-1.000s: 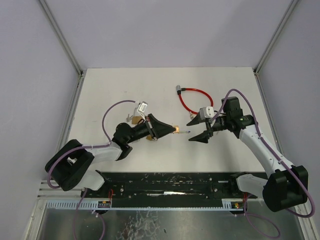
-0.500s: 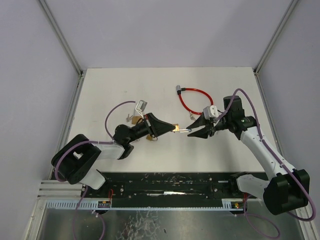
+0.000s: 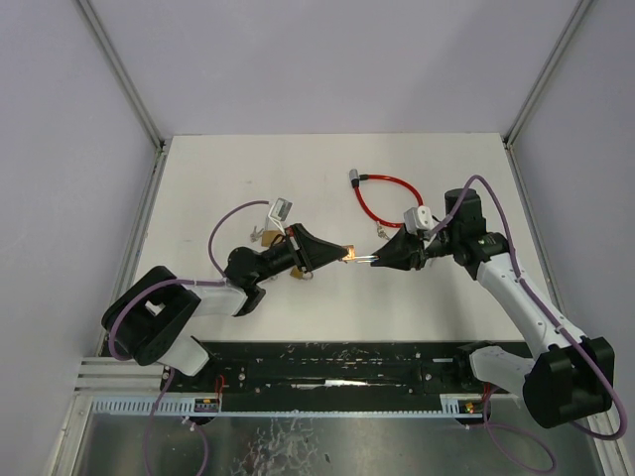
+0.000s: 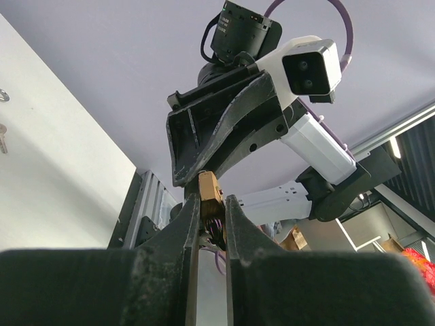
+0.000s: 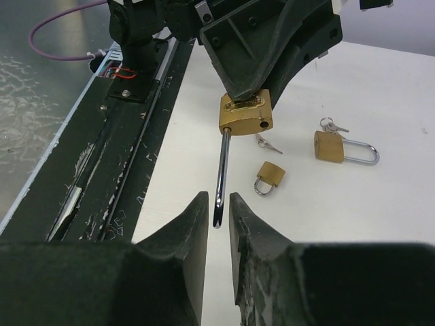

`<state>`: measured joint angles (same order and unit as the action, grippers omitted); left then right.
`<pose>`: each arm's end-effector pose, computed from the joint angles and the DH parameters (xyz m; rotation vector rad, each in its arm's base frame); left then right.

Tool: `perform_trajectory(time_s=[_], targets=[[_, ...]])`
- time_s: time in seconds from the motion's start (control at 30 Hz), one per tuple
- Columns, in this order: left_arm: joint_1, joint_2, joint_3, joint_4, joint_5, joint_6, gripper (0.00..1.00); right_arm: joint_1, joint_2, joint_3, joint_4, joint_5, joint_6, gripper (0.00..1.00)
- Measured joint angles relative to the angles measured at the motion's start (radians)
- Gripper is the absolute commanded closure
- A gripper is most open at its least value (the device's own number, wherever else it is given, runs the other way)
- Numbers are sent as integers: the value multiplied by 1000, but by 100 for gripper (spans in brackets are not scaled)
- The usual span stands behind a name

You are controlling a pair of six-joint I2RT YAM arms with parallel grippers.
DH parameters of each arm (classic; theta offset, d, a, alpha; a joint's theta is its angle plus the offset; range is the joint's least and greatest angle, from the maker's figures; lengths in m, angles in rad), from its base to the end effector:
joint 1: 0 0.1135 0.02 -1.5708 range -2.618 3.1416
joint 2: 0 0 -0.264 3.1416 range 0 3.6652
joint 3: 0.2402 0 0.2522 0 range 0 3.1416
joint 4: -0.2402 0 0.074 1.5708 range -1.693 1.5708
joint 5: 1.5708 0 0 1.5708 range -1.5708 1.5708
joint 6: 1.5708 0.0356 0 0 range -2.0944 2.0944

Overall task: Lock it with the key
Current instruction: Lock the lock.

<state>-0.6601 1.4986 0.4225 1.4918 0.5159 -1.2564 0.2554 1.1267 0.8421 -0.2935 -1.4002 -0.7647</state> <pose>0.1994 -0.1770 0.2321 0.1274 1.4684 -1.9226 0.2094 0.0909 0.2970 -1.4446 1.0593 1.1064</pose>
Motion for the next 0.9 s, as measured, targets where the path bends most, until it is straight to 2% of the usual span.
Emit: perform_trajectory(time_s=[0.17,0.27,0.3,0.5,0.57,0.67,0.9], targets=[[0,0,0,0,0,-5,100,6,0,-10,25,2,29,100],[-1,0,0,6,1,-8,99,6,-1,-10,41,5,47,100],[-1,0,0,6,1,-8,95,6,-2,-10,42,6,52,100],[2,-6,-8,2,-10,1,40,6,-11,-3,33,14,90,100],[10,-32,-28,-15,-26,21,28,5,-11,6,29,18,105,100],[34,-126,-79,-92,-64,83,21,3,-16,13,24,18,128,100],[46,-457,-113,-441,-164,360,20,2,-19,13,16,18,182,100]])
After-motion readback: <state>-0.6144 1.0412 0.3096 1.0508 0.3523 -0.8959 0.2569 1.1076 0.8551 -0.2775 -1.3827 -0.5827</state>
